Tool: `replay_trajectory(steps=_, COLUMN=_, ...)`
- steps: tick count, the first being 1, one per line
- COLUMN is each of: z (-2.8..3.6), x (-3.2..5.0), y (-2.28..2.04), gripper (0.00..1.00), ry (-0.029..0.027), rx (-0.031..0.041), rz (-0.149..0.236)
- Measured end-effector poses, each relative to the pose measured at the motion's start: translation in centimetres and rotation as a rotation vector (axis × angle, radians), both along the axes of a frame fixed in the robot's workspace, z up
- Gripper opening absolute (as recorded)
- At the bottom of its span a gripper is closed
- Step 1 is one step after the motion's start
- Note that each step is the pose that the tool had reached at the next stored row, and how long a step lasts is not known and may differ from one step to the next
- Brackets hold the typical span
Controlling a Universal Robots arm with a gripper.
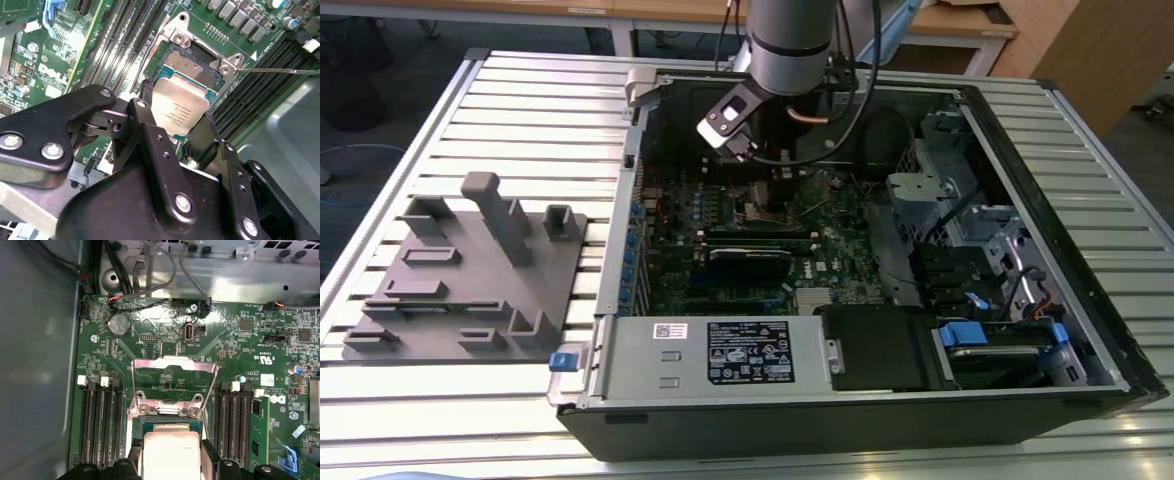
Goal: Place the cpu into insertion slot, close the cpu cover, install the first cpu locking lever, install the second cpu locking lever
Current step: 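Place the cpu into insertion slot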
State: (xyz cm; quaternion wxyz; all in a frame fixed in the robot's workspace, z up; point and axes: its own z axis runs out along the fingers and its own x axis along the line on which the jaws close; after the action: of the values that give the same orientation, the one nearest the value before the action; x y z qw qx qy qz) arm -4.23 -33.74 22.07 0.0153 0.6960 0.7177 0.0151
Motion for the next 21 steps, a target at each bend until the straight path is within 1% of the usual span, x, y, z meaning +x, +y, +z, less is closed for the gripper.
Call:
replay_trajectory(steps=3, z=-0.06, x=0.00, y=0.00, gripper=0.54, ry=-0.0043, rx=-0.0008, rz=0.000)
replay_trajectory(steps=5, z=-0.09, x=0.00, y=-0.01, gripper=0.54, ry=-0.0094, rx=-0.0012, rz=-0.001)
replay_trajectory(steps=7, z=-0.12, x=0.00, y=0.00, gripper=0.54, ry=-0.0161, rx=-0.0015, rz=-0.002)
replay_trajectory(steps=11, z=-0.23, x=-0.14, y=0.00, gripper=0.54, ry=-0.0249, rx=-0.0040, rz=-0.009)
replay_trajectory(steps=16, z=-0.40, x=-0.52, y=-0.01, gripper=0.54, ry=-0.0285, rx=-0.0142, rz=-0.030)
replay_trajectory(steps=19, z=-0.46, x=-0.96, y=0.03, gripper=0.54, ry=-0.0298, rx=-0.0148, rz=-0.031)
replay_trajectory(steps=21, z=-0.52, x=-1.05, y=0.10, gripper=0.54, ry=-0.0310, rx=-0.0146, rz=-0.031)
